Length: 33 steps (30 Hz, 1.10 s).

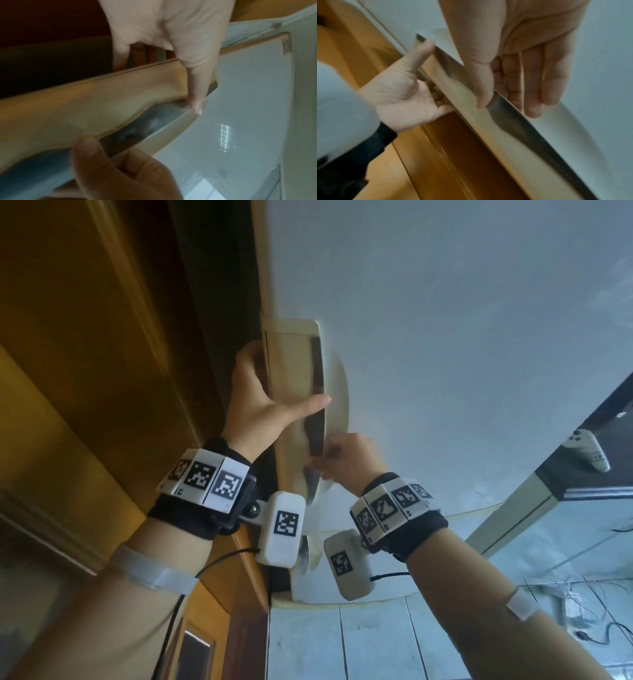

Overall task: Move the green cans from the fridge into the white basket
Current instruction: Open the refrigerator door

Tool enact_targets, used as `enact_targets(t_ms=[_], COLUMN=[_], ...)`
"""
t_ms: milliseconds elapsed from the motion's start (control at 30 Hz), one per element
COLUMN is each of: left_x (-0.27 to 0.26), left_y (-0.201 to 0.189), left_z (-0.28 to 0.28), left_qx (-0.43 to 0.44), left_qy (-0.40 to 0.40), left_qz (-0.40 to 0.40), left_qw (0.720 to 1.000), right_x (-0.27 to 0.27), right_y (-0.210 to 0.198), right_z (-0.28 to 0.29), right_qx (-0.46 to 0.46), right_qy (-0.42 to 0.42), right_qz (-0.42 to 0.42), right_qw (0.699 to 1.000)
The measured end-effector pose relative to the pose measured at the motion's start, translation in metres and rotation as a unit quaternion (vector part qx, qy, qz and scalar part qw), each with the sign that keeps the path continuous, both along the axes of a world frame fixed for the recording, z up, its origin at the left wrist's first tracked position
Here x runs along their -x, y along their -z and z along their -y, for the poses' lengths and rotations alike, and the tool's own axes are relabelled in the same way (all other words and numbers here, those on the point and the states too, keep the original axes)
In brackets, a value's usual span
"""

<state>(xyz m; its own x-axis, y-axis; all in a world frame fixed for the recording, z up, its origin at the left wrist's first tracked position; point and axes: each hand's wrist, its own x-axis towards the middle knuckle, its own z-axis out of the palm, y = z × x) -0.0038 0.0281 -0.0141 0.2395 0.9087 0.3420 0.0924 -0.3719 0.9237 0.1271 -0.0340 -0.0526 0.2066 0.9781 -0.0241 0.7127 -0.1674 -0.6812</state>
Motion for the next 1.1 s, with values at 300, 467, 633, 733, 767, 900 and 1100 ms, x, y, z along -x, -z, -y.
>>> enact_targets(t_ms=[300, 467, 633, 733, 767, 900, 1100], left_x=[0.026, 0.042, 0.065, 0.073, 0.073, 0.066, 0.019], left_y=[-0.005, 0.003, -0.004, -0.006, -0.007, -0.009, -0.012], left_z=[0.125, 0.205, 0.251, 0.261, 0.261, 0.251, 0.197], left_qx=[0.079, 0.100, 0.104, 0.100, 0.098, 0.106, 0.105], left_qy=[0.069, 0.138, 0.216, 0.187, 0.179, 0.152, 0.120], left_qz=[0.091, 0.062, 0.029, 0.089, 0.097, 0.111, 0.103], left_qw=[0.990, 0.983, 0.970, 0.973, 0.974, 0.976, 0.982], right_x=[0.017, 0.039, 0.057, 0.059, 0.058, 0.042, -0.006], right_y=[-0.021, -0.020, -0.010, -0.010, -0.010, -0.013, -0.033], right_z=[0.121, 0.195, 0.246, 0.254, 0.254, 0.235, 0.169], right_qx=[0.068, 0.046, -0.029, -0.057, -0.060, -0.094, -0.136], right_qy=[-0.085, -0.192, -0.180, -0.137, -0.122, -0.067, -0.001], right_qz=[-0.100, -0.207, -0.272, -0.337, -0.346, -0.358, -0.379], right_qw=[0.989, 0.958, 0.945, 0.930, 0.928, 0.927, 0.915])
